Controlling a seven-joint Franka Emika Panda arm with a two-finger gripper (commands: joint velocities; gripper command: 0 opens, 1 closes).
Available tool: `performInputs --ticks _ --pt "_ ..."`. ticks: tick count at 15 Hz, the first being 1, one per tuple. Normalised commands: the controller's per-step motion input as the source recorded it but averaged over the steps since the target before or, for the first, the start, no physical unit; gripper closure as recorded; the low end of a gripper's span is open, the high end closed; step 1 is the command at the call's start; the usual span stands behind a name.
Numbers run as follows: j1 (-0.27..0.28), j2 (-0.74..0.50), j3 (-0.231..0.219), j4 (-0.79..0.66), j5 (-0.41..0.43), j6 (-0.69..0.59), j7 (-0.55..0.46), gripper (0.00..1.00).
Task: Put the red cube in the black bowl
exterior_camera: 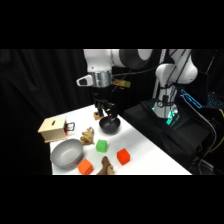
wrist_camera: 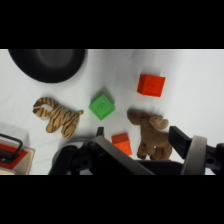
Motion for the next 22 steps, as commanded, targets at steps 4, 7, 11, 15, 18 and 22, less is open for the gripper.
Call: performInputs --ticks 4,7,11,15,18,22 --pt "0.107 -0.13 0.077 -0.25 -0.135 0.29 0.32 0.0" --pt "0.076 -0.04 0.06 -0.19 -0.105 0.28 0.26 0.0" --pt "0.048 0.02 0.039 -0.13 -0.082 0.26 0.19 0.0" --pt "0.054 0.07 0.038 -0.12 -0.117 0.3 0.19 0.0" --pt "0.052 0.13 0.016 -0.07 -0.164 0.34 0.17 0.0" --pt "0.061 0.12 -0.025 -0.04 -0.17 0.31 0.19 0.0"
